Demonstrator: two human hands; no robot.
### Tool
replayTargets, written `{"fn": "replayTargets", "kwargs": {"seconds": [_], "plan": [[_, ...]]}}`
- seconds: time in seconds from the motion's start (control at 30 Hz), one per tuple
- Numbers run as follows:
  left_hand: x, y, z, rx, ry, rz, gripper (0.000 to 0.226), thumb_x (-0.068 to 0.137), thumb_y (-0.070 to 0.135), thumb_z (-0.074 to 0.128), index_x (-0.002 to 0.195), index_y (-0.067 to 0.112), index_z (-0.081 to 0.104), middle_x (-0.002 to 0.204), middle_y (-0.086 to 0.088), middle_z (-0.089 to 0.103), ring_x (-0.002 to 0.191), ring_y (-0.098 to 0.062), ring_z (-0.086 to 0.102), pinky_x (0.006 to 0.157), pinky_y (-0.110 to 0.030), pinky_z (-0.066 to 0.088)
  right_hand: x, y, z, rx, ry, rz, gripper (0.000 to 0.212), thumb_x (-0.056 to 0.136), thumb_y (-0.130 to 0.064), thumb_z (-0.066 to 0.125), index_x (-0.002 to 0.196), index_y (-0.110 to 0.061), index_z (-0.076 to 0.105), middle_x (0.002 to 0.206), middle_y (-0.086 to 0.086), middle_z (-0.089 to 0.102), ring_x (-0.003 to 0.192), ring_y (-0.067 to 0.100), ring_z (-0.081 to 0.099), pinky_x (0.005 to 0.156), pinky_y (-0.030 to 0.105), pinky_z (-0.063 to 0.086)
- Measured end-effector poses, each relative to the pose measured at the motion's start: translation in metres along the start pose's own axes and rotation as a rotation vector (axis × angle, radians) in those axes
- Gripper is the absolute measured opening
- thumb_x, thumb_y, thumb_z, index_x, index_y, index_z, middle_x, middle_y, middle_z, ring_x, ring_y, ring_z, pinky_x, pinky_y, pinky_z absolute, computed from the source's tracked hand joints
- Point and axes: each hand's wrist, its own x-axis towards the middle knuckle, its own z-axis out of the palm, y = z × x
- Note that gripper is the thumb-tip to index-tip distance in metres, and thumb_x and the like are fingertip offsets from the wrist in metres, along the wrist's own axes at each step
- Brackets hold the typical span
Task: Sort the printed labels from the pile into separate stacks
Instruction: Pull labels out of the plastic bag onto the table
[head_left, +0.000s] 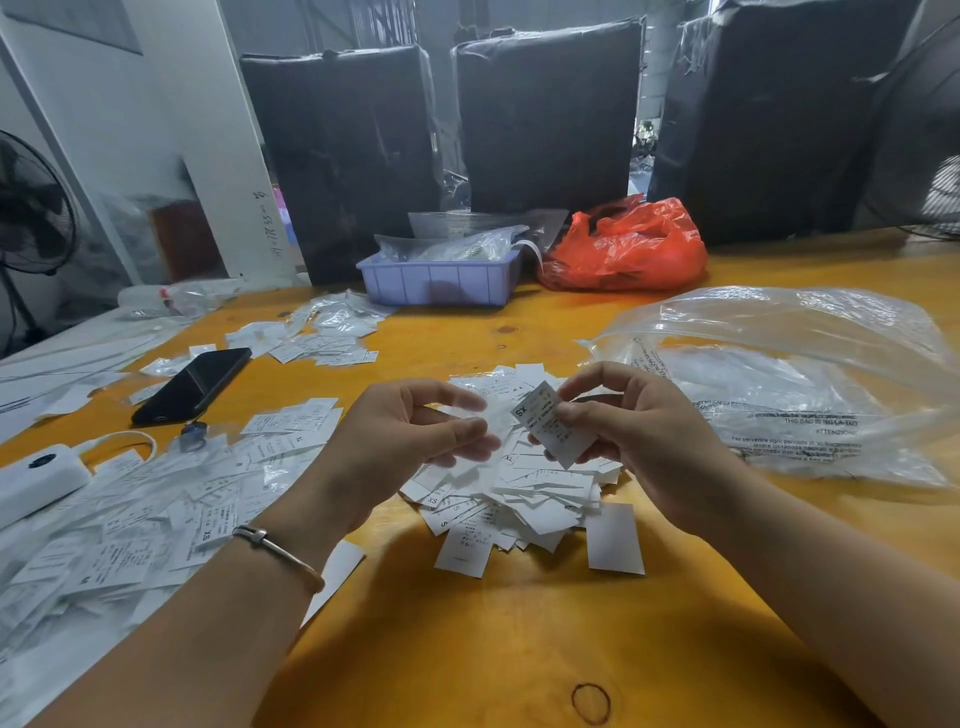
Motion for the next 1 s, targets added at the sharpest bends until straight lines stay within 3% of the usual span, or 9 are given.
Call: {"fn": "replayTargets", "kwargs": {"seconds": [0.13, 0.33, 0.5, 0.63, 1.0], "plan": [[0.000, 0.000, 0.000, -0.004, -0.046, -0.013, 0.024, 0.078, 0.023, 0.072, 0.097, 0.008, 0.072, 0.086, -0.006, 0.078, 0.082, -0.020, 0.075, 0.066, -0.023, 0.057, -0.002, -0.002, 0.000, -0.038, 0.022, -0.058, 0.012, 0.084, -0.005, 0.067, 0.094, -0.011, 0.063, 0.082, 0.012, 0.074, 0.069, 0.025, 0.069, 0.057, 0.026, 0.052], [-0.002, 0.001, 0.001, -0.013, -0.079, 0.006, 0.023, 0.077, 0.021, 0.074, 0.092, 0.004, 0.072, 0.084, -0.009, 0.077, 0.080, -0.023, 0.075, 0.061, -0.023, 0.055, -0.010, -0.009, 0.002, -0.225, 0.089, -0.285, 0.017, 0.092, 0.003, 0.055, 0.105, -0.008, 0.057, 0.080, 0.013, 0.071, 0.052, 0.031, 0.066, 0.040, 0.031, 0.047], [-0.004, 0.003, 0.000, -0.017, -0.077, 0.064, 0.031, 0.070, 0.024, 0.078, 0.091, 0.002, 0.072, 0.083, -0.010, 0.077, 0.079, -0.023, 0.075, 0.061, -0.023, 0.054, -0.016, -0.021, 0.006, -0.305, 0.115, -0.418, 0.038, 0.079, 0.016, 0.059, 0.108, -0.008, 0.054, 0.083, 0.009, 0.068, 0.053, 0.024, 0.065, 0.046, 0.028, 0.050], [-0.004, 0.004, 0.002, -0.014, -0.081, 0.104, 0.029, 0.069, 0.023, 0.080, 0.089, 0.003, 0.073, 0.082, -0.011, 0.077, 0.078, -0.023, 0.075, 0.062, -0.023, 0.054, -0.021, -0.028, 0.008, -0.273, 0.129, -0.510, 0.030, 0.074, 0.015, 0.067, 0.089, -0.010, 0.063, 0.076, 0.009, 0.070, 0.057, 0.020, 0.063, 0.053, 0.028, 0.054], [-0.005, 0.005, 0.004, 0.008, -0.085, 0.125, 0.027, 0.069, 0.023, 0.080, 0.087, 0.005, 0.075, 0.081, -0.009, 0.077, 0.076, -0.022, 0.075, 0.060, -0.020, 0.055, -0.023, -0.025, 0.014, -0.316, 0.088, -0.524, 0.020, 0.078, 0.006, 0.072, 0.092, -0.006, 0.066, 0.073, 0.005, 0.070, 0.053, 0.014, 0.064, 0.051, 0.014, 0.045]]}}
